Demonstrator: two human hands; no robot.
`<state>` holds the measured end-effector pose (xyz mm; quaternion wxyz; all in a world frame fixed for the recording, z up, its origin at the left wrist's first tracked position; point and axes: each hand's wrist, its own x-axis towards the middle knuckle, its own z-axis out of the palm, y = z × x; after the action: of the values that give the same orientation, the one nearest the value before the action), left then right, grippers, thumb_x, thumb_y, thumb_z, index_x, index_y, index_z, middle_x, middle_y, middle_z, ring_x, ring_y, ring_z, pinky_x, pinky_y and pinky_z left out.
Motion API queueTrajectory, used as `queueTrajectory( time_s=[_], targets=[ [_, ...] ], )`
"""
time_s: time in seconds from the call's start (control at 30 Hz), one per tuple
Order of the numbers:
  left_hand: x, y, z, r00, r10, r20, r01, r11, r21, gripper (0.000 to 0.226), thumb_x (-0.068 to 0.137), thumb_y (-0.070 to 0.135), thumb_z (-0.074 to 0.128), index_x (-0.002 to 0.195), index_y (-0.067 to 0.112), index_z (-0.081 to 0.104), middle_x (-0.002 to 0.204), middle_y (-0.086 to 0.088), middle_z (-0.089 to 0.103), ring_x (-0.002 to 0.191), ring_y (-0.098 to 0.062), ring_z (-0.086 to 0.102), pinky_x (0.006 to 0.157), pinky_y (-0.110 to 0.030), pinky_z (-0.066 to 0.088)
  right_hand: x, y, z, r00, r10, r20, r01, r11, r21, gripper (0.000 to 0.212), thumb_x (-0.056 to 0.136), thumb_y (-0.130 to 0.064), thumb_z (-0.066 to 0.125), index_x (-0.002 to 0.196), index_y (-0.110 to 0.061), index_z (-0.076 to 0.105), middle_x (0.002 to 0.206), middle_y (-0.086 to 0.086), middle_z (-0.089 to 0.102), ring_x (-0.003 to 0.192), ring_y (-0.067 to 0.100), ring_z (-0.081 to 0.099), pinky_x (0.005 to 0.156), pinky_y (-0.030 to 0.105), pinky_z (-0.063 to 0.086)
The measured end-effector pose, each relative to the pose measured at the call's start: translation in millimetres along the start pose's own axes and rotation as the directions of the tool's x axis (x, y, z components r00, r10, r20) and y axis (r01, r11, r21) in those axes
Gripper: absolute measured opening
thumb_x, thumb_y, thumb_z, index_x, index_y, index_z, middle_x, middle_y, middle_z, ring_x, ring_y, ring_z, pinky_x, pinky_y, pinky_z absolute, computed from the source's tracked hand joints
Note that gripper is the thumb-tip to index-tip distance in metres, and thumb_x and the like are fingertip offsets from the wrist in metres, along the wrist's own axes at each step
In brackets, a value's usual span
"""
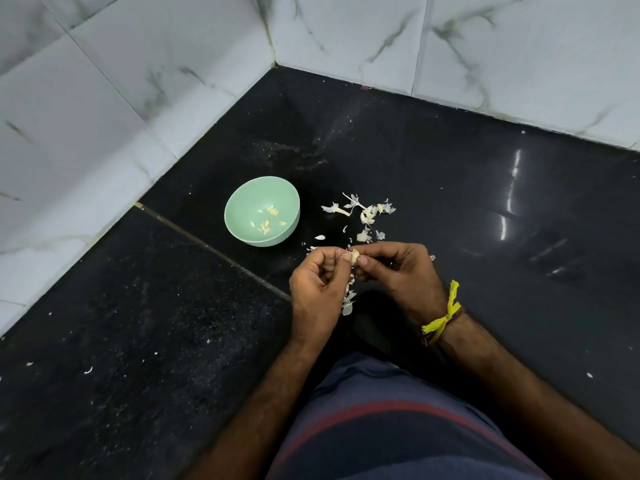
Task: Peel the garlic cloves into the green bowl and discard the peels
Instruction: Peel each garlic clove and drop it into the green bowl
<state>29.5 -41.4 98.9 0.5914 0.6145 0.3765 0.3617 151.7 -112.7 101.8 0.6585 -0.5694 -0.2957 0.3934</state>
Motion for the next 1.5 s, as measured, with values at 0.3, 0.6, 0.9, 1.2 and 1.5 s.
queueTrajectory(
  time_s=[0.3,0.6,0.9,1.2,1.5],
  targets=[
    [0.4,-3.4,1.3,0.999,0.009,-0.031,-0.008,1.0,0.019,0.006,0.095,0.008,0.069,0.1,0.008,0.072,0.088,-0.007,0.075,0.08,-0.015,0.069,0.077,-0.03,0.058,1.9,4.4,5.1,0.998,-0.049,-0.045,0.047,0.998,-0.033,0.025,0.082,-0.004,0.075,0.106,-0.007,0.075,0.098,0.01,0.075,0.095,0.029,0.071,0.089,0.05,0.056],
    [2.2,0.5,-5.3,1.0,0.016,0.01,-0.016,1.0,0.022,0.011,0.093,0.011,0.072,0.101,0.003,0.074,0.088,-0.008,0.077,0.081,-0.018,0.073,0.076,-0.029,0.058,-1.4,-0.1,4.3,0.994,-0.102,-0.045,0.094,0.983,-0.157,0.016,0.08,-0.007,0.078,0.095,-0.003,0.072,0.086,0.009,0.074,0.082,0.025,0.073,0.079,0.042,0.06],
    [0.7,1.3,-6.7,0.999,0.021,0.039,-0.023,0.999,0.044,0.007,0.096,0.008,0.066,0.096,0.004,0.073,0.081,-0.004,0.075,0.077,-0.016,0.071,0.077,-0.035,0.061,-4.3,-0.4,6.5,0.991,-0.134,-0.022,0.128,0.975,-0.181,0.013,0.08,-0.003,0.078,0.093,-0.004,0.073,0.085,0.007,0.075,0.08,0.023,0.073,0.076,0.037,0.06],
    [-0.5,-8.5,0.8,0.988,-0.148,0.047,0.155,0.96,-0.234,0.01,0.098,0.009,0.063,0.097,0.003,0.071,0.085,-0.01,0.07,0.077,-0.017,0.061,0.074,-0.031,0.052,-6.3,2.4,8.3,0.985,-0.17,-0.025,0.166,0.979,-0.114,0.013,0.083,0.002,0.073,0.096,-0.002,0.073,0.087,0.008,0.075,0.083,0.024,0.072,0.078,0.036,0.059],
    [-0.8,-5.4,1.9,0.968,-0.225,0.113,0.25,0.917,-0.311,0.013,0.099,0.005,0.058,0.094,0.006,0.07,0.085,0.0,0.07,0.08,-0.01,0.061,0.075,-0.022,0.051,-3.9,6.3,2.5,0.982,-0.186,0.015,0.186,0.975,-0.122,0.015,0.085,0.003,0.071,0.098,-0.001,0.073,0.089,0.008,0.075,0.085,0.025,0.072,0.08,0.04,0.059]
  ],
)
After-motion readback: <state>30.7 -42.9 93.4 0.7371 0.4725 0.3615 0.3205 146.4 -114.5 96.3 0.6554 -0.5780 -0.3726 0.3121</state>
